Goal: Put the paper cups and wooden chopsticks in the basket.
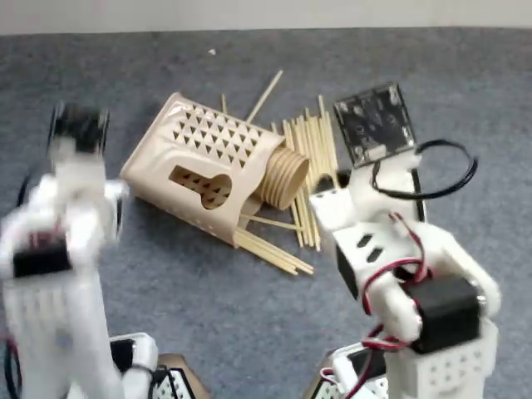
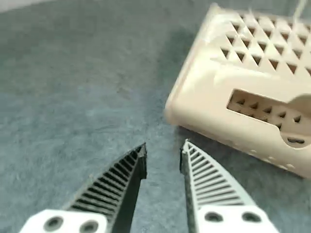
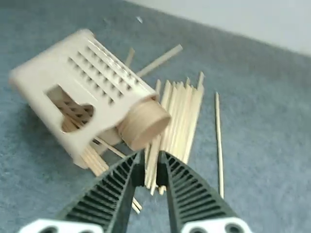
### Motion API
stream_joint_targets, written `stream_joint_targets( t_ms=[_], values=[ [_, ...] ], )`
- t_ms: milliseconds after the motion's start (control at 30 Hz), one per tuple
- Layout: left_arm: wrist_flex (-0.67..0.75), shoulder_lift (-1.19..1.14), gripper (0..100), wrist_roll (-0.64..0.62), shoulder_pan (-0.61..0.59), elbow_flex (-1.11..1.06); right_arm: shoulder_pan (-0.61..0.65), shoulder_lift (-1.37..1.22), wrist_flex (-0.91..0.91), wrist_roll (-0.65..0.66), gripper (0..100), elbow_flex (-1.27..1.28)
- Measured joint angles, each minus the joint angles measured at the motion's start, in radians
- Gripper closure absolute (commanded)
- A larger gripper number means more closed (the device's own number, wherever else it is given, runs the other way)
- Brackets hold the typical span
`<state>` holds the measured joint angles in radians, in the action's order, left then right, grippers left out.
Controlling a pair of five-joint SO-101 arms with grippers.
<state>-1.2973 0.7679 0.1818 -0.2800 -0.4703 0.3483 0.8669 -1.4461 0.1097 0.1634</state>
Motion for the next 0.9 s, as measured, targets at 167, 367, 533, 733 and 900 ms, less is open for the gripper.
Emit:
stream_joint_targets(
  t_ms=[167, 367, 533, 733, 900],
  values=[
    [-0.026, -0.535, 86, 0.003, 0.005, 0.46, -0.112, 0.255, 0.232, 0.0, 94.3, 0.516],
    [-0.147, -1.056, 79, 0.003, 0.009, 0.953, -0.15, 0.646, 0.341, 0.014, 94.3, 1.079],
    [-0.242, -1.335, 80, 0.003, 0.012, 1.227, -0.204, 0.896, 0.341, 0.058, 94.3, 1.286],
    [-0.249, -1.504, 80, 0.002, 0.012, 1.376, -0.213, 0.941, 0.33, 0.063, 94.3, 1.326],
    [-0.249, -1.577, 80, 0.002, 0.012, 1.418, -0.213, 0.941, 0.33, 0.063, 94.3, 1.326]
  ],
)
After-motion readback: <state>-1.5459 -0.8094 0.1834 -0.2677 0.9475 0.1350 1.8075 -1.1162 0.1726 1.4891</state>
